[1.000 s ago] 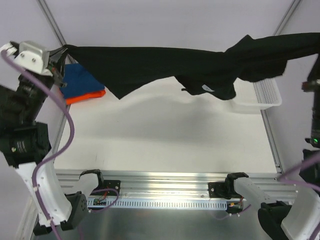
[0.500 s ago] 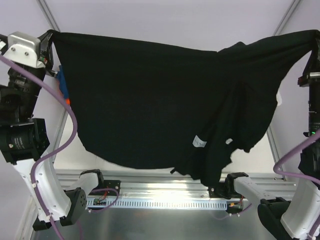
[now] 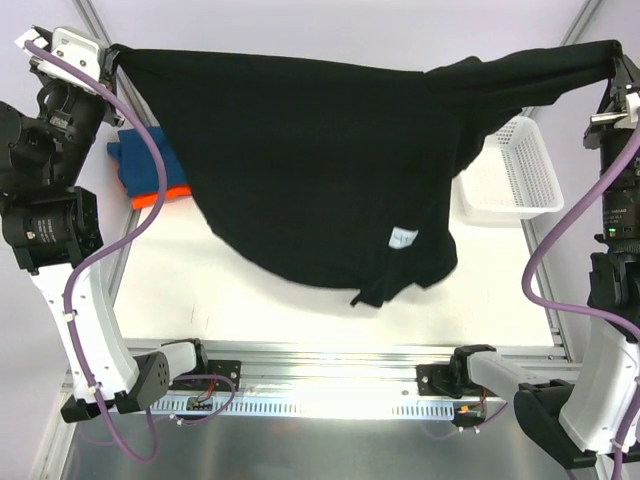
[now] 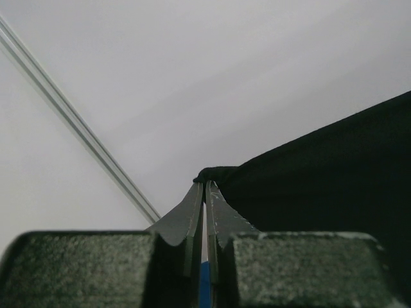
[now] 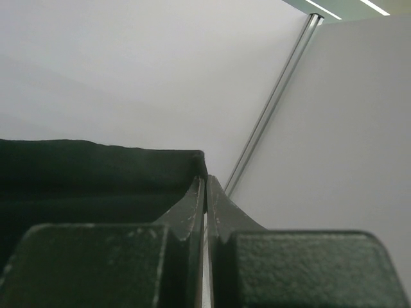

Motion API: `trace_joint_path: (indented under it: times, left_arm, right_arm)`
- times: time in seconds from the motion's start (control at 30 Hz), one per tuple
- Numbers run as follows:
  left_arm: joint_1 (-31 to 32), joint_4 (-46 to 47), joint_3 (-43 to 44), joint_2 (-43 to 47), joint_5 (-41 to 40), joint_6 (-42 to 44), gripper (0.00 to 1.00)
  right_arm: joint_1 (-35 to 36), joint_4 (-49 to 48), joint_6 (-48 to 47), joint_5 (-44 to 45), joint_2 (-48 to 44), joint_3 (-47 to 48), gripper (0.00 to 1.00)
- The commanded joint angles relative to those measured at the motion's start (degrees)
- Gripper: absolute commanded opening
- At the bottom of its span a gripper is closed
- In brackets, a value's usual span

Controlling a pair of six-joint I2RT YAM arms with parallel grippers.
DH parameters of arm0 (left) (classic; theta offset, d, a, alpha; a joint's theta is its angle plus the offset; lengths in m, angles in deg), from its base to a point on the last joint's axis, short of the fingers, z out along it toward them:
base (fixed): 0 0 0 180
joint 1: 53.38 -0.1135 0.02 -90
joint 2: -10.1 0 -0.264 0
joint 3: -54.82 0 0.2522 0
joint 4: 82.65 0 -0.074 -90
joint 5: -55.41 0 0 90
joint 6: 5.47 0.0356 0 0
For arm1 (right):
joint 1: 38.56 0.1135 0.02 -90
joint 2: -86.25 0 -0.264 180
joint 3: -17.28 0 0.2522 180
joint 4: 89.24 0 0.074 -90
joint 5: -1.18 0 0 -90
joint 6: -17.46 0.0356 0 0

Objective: Fold and stack the t-shirts
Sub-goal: Flatten the tshirt out

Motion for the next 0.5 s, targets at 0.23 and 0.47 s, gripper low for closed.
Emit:
trace_joint_path:
  times: [0.23,0.47]
  left_arm:
    - [-0.11,0.99,-5.44,11.90,-1.77,3.35,0.00]
    - [-0.11,-1.73,-7.57,18.94,-2.92,4.40,0.00]
  right_arm:
    - [-0.74,-1.24,-10.02,5.62,-10.27,-0.41,0.00]
    - [-0.82,1.04,-12.48,7.90,-15.11,1.59,0.00]
